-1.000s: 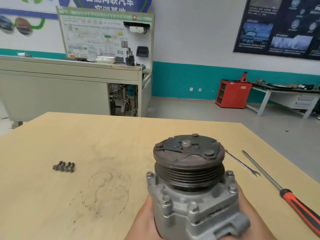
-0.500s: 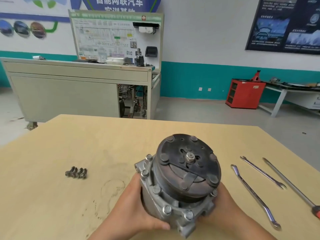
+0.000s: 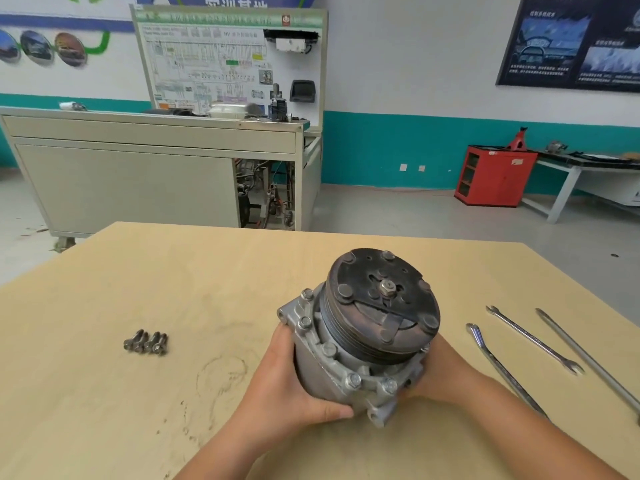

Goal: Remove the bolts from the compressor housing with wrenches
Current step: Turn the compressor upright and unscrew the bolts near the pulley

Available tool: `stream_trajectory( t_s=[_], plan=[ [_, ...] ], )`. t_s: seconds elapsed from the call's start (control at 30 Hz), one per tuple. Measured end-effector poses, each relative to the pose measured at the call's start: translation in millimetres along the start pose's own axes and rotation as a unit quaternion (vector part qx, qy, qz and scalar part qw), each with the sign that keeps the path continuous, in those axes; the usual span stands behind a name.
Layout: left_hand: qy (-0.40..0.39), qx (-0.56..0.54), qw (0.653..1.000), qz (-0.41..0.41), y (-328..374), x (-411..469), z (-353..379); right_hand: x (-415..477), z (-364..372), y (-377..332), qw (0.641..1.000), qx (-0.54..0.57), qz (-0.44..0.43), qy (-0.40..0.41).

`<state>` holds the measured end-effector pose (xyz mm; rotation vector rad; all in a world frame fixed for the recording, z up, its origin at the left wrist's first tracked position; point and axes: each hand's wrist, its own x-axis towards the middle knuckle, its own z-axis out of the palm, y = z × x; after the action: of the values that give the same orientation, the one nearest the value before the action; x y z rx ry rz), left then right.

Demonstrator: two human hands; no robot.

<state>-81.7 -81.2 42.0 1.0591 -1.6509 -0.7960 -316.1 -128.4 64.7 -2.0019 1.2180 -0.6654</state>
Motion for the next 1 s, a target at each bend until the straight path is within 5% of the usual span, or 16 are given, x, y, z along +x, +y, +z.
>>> stream_trajectory(
  t_s=[0.23,0.47,0.63,0.83,0.93,1.0],
  plan=[
    [0.016,0.015,1.000,-0.006,0,-2,1,-11,4,-3,0.999,-0.018,-0.007,0.031],
    [0.042,0.037,0.998,-0.005,1,-5,4,-75,62,-35,0.972,0.130,-0.047,0.191],
    [0.138,0.079,0.987,-0.023,11,-17,24,-54,70,-45,0.964,0.126,-0.026,0.231],
    [0.183,0.122,0.973,-0.065,17,-33,55,-44,35,-26,0.980,0.140,-0.059,0.132],
    [0.172,0.115,0.976,-0.071,13,-32,50,-51,2,-7,0.998,0.035,-0.032,0.032],
    [0.173,0.109,0.977,-0.061,12,-32,47,-56,-23,17,0.994,-0.073,0.055,0.059]
  ],
)
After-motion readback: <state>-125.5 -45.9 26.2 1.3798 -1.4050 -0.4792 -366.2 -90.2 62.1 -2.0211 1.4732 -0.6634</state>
